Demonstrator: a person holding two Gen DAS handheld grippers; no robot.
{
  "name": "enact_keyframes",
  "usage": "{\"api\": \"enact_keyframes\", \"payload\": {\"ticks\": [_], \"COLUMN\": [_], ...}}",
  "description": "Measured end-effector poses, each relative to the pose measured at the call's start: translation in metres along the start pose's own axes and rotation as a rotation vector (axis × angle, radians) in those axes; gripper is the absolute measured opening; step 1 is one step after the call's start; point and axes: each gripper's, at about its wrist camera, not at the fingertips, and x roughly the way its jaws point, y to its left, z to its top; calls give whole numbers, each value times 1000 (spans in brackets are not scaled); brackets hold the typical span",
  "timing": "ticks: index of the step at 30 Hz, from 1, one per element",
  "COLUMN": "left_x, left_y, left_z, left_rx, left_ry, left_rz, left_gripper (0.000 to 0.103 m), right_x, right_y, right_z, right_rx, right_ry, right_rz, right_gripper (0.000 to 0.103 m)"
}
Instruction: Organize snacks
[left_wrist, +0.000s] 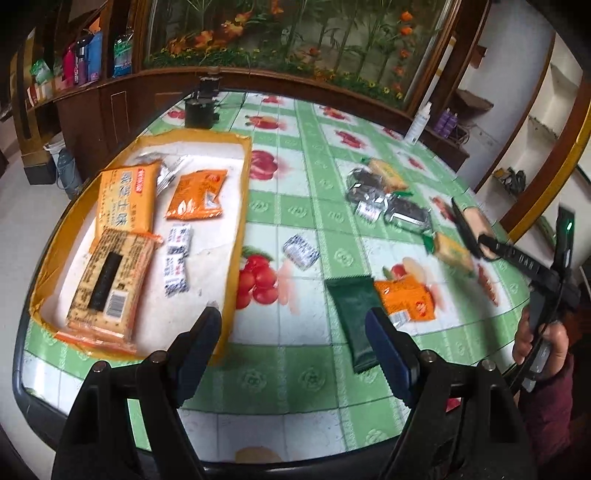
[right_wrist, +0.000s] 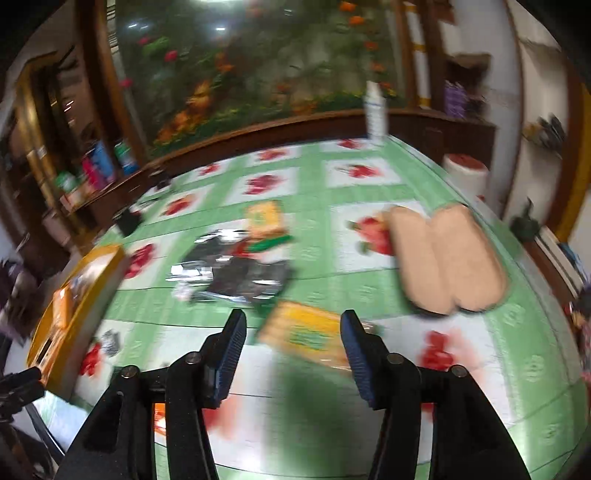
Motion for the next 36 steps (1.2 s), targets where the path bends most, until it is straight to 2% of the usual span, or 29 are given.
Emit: {"api": "enact_keyframes", "payload": {"ticks": [2,5,7,12,15,17,19,24,26,27,30,34,36], "left_x": [4,17,22,24,23,22,25,50,68,77,99,114,121], "left_y": [-6,-23,-32,-33,-27,-24,-23,-28,-28,-27,-25,-30,-34], "left_z": [2,-2,-4,-5,-2,0,4,23,34,38,52,59,59], "left_rx": [10,66,90,90,63,56,51,42,40,32,41,104,138], "left_ry": [4,38,59,77,78,71,73,100,126,134,150,134,136], "left_rz": [-9,-10,-14,-11,-6,7,16,0,22,40,101,191,214], "left_gripper": [79,79,79,79,79,79,79,79,79,74,67,65,57], "right_x": [2,10,21,49,76,79,73,60,57,56,56,55,55], "right_y": [-20,-26,-17,-1,-4,-6,-6,7,12,14,16,12,10], "right_z": [-2,-7,-5,6,9,4,-3,-24,-29,-31,-31,-29,-29], "right_rx": [49,66,-3,-163,-159,-136,-135,-179,-194,-211,-216,-203,-199], "right_ry": [21,56,75,78,176,226,237,231,214,203,198,193,192], "right_rz": [-5,27,36,22,65,106,119,83,69,38,14,23,27], "right_gripper": [58,60,70,80,80,80,80,80,72,54,52,52,52]}}
